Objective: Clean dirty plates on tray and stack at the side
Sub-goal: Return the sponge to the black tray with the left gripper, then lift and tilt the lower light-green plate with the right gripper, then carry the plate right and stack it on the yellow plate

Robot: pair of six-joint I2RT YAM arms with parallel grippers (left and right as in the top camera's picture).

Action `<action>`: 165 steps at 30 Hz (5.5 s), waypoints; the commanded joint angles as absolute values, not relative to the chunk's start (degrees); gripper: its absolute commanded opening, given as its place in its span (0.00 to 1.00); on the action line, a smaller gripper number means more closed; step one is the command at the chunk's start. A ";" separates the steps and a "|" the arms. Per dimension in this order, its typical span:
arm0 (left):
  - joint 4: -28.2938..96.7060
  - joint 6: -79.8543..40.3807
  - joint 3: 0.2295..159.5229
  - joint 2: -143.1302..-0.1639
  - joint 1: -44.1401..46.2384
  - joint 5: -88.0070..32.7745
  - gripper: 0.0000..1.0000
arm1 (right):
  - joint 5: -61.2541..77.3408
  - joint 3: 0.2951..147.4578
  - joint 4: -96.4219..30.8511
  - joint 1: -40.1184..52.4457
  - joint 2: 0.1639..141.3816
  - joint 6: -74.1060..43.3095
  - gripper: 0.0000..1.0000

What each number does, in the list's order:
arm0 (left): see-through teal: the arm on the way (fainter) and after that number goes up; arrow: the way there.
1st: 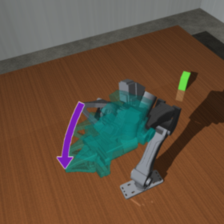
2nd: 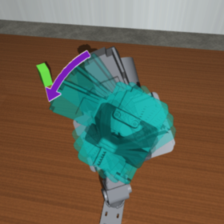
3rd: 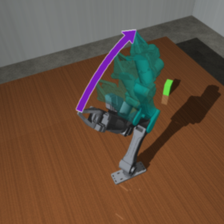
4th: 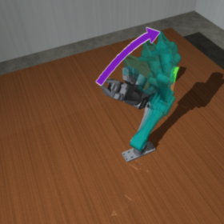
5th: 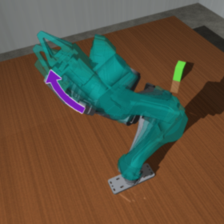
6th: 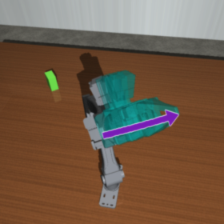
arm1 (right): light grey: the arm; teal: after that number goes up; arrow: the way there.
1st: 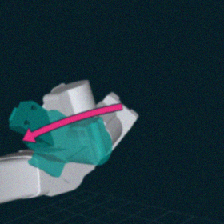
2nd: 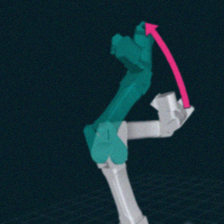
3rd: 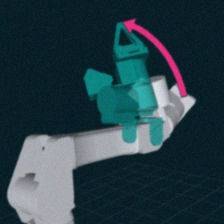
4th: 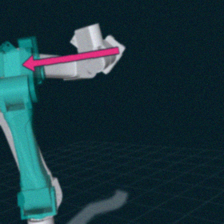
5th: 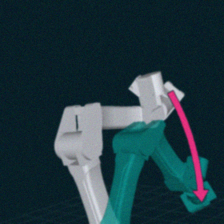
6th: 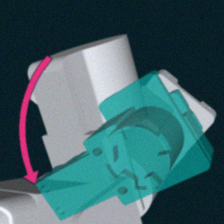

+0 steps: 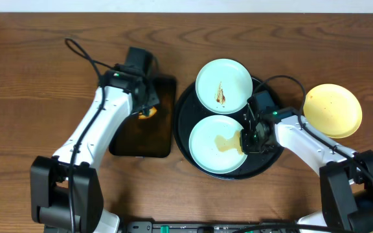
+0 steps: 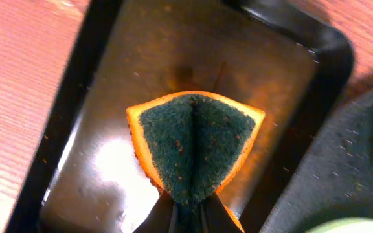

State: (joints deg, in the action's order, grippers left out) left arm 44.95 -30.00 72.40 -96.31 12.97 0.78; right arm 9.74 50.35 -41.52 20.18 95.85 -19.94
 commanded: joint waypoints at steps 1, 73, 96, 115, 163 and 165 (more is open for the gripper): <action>43.20 -24.69 69.52 -98.17 11.22 -4.10 0.07 | 9.26 49.41 -41.34 20.60 95.72 -19.94 0.14; 40.25 -8.01 67.24 -109.40 8.08 -13.91 0.08 | 0.10 52.75 -43.70 20.64 85.73 -20.49 0.01; 40.16 -8.01 67.24 -109.40 8.08 -13.91 0.08 | -33.41 53.69 -28.88 26.65 69.21 13.50 0.01; 39.97 -8.01 67.24 -109.40 8.08 -13.89 0.08 | -49.82 53.69 -25.23 44.91 69.28 28.45 0.01; 40.21 -8.23 67.24 -109.40 8.08 -13.93 0.08 | -6.90 53.67 -21.30 -19.97 81.73 -6.83 0.02; 40.23 -8.23 67.24 -109.40 8.08 -13.93 0.08 | -5.41 53.67 -22.65 -19.94 81.67 -6.83 0.05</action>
